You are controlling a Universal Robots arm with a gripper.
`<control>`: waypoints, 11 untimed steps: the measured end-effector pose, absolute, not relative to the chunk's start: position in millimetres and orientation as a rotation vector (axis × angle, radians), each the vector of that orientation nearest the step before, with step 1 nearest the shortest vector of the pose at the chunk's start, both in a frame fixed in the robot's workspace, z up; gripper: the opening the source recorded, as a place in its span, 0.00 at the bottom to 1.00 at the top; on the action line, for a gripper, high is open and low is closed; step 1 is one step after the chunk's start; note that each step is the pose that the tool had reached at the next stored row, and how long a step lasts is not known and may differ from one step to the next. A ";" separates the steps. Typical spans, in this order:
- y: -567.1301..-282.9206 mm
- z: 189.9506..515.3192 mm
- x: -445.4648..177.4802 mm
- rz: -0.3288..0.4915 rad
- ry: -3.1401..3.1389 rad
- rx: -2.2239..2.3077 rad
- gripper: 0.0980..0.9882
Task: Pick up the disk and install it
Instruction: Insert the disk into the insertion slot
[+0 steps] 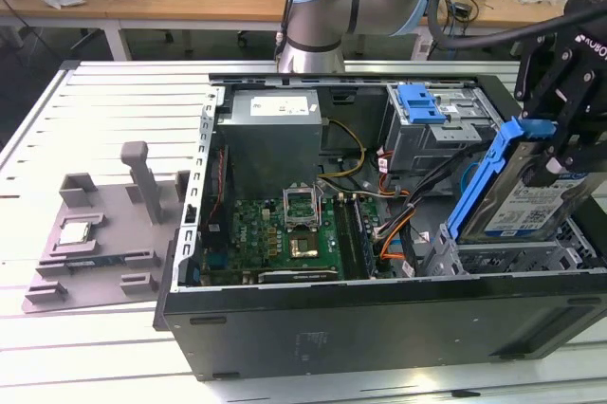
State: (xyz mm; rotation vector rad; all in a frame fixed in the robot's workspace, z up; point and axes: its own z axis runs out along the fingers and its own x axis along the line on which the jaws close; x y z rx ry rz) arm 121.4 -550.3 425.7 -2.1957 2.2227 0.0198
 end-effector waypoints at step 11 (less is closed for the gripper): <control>-550.3 405.1 121.4 0.020 2.223 -2.196 0.30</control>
